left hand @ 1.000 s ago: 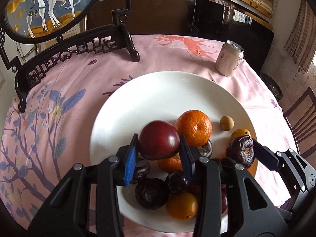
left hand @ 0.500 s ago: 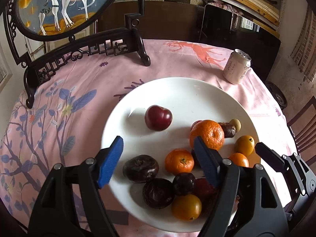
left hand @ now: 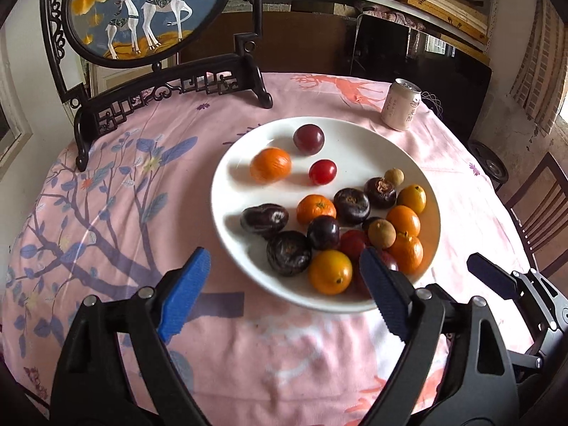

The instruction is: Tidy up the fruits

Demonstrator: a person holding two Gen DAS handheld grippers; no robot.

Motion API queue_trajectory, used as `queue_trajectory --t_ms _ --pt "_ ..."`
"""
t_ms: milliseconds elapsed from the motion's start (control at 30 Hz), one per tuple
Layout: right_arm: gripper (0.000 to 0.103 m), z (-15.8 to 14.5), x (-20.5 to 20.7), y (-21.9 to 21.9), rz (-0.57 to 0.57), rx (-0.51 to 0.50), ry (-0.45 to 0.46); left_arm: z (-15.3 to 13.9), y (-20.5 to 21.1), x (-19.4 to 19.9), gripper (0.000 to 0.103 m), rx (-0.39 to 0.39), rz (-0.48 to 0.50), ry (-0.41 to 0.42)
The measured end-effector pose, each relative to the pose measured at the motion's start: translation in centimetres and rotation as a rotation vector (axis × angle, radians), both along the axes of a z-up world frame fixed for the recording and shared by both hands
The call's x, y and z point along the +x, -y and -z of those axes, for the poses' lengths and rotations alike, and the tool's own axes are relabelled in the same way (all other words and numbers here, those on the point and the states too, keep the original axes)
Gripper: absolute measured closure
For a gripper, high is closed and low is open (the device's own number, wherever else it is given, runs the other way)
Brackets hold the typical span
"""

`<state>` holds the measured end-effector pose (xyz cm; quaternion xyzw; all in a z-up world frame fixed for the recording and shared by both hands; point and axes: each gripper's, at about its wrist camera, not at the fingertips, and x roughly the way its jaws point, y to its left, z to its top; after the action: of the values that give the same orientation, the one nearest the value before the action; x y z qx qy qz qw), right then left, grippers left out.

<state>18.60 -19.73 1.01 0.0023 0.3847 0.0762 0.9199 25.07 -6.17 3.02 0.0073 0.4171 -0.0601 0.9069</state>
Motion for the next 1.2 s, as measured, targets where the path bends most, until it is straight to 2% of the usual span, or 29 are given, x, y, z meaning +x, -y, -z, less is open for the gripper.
queue_trajectory --t_ms 300,333,367,433,467,833,1200 --pt "0.046 0.3 -5.0 -1.2 0.001 0.019 -0.034 0.5 -1.9 -6.4 0.011 0.005 0.001 0.002" --pt "0.039 0.4 -5.4 -1.4 0.003 0.018 -0.035 0.5 -2.2 -7.0 0.011 0.005 -0.001 0.003" --pt "0.025 0.5 -5.9 -1.6 0.009 0.014 -0.032 0.5 -2.5 -7.4 0.010 0.006 -0.001 0.003" --pt "0.013 0.5 -6.8 -1.7 0.022 0.011 -0.008 0.7 -3.0 -8.4 0.010 0.008 -0.004 0.003" --pt "0.011 0.4 -7.3 -1.8 0.026 0.011 0.003 0.8 -3.2 -8.8 0.010 0.009 -0.007 0.003" --pt "0.011 1.0 -9.7 -2.9 0.023 0.026 -0.007 1.4 -4.8 -11.8 0.010 -0.004 -0.010 -0.011" --pt "0.011 1.5 -10.5 -3.1 0.031 0.021 -0.022 1.6 -5.5 -12.8 0.009 -0.012 -0.012 -0.005"
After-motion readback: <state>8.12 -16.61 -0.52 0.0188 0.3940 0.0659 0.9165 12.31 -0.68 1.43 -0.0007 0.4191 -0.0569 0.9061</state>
